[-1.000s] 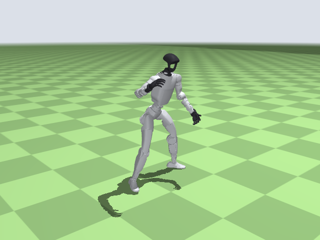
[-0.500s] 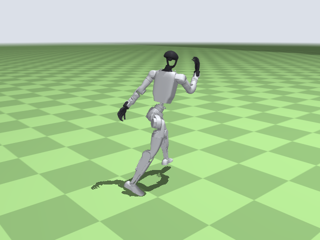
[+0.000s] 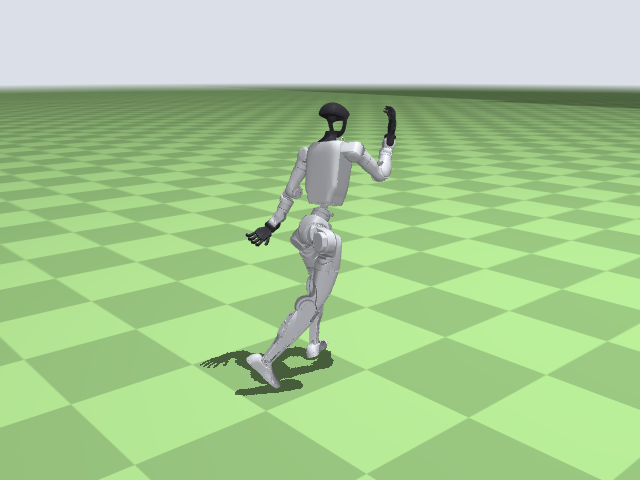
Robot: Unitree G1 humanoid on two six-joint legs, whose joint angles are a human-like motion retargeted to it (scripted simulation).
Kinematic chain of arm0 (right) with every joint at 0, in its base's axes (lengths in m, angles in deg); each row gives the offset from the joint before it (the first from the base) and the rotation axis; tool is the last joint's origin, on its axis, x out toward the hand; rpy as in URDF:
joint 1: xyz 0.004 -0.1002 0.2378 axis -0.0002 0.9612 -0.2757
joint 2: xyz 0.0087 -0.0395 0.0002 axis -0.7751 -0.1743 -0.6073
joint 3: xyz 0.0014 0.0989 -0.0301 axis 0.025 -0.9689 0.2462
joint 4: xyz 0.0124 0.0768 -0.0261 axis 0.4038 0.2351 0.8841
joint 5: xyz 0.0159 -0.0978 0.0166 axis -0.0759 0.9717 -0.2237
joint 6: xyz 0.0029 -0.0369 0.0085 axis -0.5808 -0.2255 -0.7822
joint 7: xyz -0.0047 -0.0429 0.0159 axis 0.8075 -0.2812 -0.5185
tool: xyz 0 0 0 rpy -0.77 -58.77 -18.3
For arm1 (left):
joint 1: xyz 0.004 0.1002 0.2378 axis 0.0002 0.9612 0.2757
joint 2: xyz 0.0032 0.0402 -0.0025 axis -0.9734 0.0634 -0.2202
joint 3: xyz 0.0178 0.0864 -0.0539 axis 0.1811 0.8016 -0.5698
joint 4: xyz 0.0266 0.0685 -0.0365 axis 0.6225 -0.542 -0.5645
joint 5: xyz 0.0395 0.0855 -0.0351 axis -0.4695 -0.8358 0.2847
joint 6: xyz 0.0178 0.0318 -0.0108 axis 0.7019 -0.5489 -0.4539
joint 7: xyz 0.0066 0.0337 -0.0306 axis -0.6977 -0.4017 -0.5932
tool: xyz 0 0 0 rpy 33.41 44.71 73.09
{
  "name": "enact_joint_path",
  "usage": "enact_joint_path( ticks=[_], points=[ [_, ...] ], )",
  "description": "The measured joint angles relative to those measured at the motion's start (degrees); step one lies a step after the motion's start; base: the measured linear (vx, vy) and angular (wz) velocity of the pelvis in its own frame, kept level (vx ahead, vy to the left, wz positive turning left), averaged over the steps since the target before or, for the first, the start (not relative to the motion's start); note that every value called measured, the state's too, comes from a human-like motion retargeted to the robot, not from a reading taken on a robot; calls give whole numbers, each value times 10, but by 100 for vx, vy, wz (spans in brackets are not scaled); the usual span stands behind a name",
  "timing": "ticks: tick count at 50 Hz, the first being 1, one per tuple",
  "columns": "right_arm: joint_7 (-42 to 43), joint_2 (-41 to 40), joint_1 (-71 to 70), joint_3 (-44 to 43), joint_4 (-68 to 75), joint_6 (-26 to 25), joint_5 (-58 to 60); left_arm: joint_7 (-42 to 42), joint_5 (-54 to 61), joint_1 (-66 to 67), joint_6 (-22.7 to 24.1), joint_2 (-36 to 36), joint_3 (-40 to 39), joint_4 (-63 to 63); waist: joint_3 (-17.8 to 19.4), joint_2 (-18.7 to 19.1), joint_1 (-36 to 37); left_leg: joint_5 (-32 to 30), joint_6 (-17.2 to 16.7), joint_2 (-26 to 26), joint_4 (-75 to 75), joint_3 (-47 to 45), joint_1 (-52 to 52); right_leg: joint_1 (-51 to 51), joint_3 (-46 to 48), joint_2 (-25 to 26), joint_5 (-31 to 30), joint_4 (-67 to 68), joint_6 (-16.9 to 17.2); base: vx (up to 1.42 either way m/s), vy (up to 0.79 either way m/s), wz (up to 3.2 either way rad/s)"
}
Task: Kungfu
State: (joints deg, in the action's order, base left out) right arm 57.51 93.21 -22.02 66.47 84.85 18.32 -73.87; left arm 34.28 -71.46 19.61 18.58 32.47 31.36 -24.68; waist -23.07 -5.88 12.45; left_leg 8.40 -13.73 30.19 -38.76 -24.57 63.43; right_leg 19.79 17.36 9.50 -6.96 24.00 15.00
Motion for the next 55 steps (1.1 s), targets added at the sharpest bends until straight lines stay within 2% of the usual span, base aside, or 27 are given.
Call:
enact_joint_path(
  ticks=[2,6,10,12,22,30,32,33,35,38,40,43,46,48,50,53,55],
  points=[
    [4,2,25,3,0,-5,-1,-19,-29,-17,11,-16,10,7,5,10,-21,9,-5,-45,35,-9,-61,5,9,-12,44,21,0,59,39,174],
    [-5,6,64,4,-1,-19,-15,0,-80,-53,-3,-31,20,9,20,16,-62,4,-13,-126,112,-13,-161,29,-7,-24,122,44,0,47,24,151],
    [-5,5,88,6,-1,-24,-22,-3,-88,-71,-13,-20,25,10,20,25,-109,-6,-13,-204,187,-8,-233,69,-31,-61,175,63,-2,37,28,112],
    [-2,5,93,9,-1,-25,-20,-9,-90,-75,-15,-12,30,11,23,32,-124,-11,-13,-223,215,-1,-263,86,-59,-58,186,64,-9,33,9,67],
    [23,7,99,6,-6,-24,-3,-18,-108,-45,-11,36,26,2,38,65,-153,-24,-13,-246,297,34,-367,126,-157,-21,203,30,-57,26,-5,27],
    [20,16,95,0,-10,-29,4,-11,-86,33,-9,70,-12,-6,30,65,-153,-23,-13,-259,327,50,-405,137,-136,-18,232,-22,-91,24,-15,21],
    [19,18,94,0,-9,-31,3,-7,-84,53,-9,76,-13,-6,30,62,-156,-21,-12,-264,328,58,-418,126,-123,-19,218,-52,-108,30,-23,54],
    [17,19,94,1,-8,-32,2,-7,-82,63,-9,79,-13,-6,30,60,-160,-18,-8,-269,328,62,-425,119,-116,-22,192,-70,-121,31,-21,66],
    [14,20,94,3,-5,-33,0,-7,-76,82,-6,85,-12,-4,28,57,-163,-15,3,-278,322,68,-434,105,-97,-31,153,-105,-165,30,-16,45],
    [9,19,98,6,1,-35,0,-11,-61,113,-2,98,-14,3,19,48,-146,-20,5,-281,289,61,-432,85,-95,-34,176,-108,-184,31,-15,-5],
    [9,19,100,10,4,-36,0,-17,-45,131,4,107,-12,8,21,40,-144,-34,-13,-280,233,66,-416,74,-120,-38,189,-116,-183,24,-5,35],
    [9,29,101,15,9,-35,-5,-16,-26,143,17,115,0,16,18,24,-155,-115,-13,-321,73,41,-304,98,-118,-107,206,-104,-159,4,39,83],
    [4,38,112,13,19,-41,-8,-17,-34,176,25,107,13,27,0,22,-170,-177,-13,-311,-88,22,-201,101,-105,-116,223,-113,-158,22,-8,106],
    [1,44,124,12,22,-44,-5,-28,-39,207,23,106,16,32,-13,9,-155,-164,-13,-308,-144,40,-146,90,-108,-109,234,-122,-165,53,-59,7],
    [3,45,131,13,23,-44,-1,-35,-36,240,26,107,10,36,-10,-3,-136,-151,-13,-290,-136,38,-114,70,-110,-99,241,-129,-173,53,-55,-54],
    [11,43,122,24,26,-42,-2,-26,-26,296,35,100,0,41,28,-22,-98,-151,-10,-249,-48,43,-101,10,-137,-68,253,-146,-191,51,-53,-101],
    [9,51,111,27,29,-44,-7,-14,-24,328,37,90,1,42,59,-26,-70,-166,17,-241,42,51,-94,-26,-148,-56,262,-151,-190,58,-31,-94]
  ],
)
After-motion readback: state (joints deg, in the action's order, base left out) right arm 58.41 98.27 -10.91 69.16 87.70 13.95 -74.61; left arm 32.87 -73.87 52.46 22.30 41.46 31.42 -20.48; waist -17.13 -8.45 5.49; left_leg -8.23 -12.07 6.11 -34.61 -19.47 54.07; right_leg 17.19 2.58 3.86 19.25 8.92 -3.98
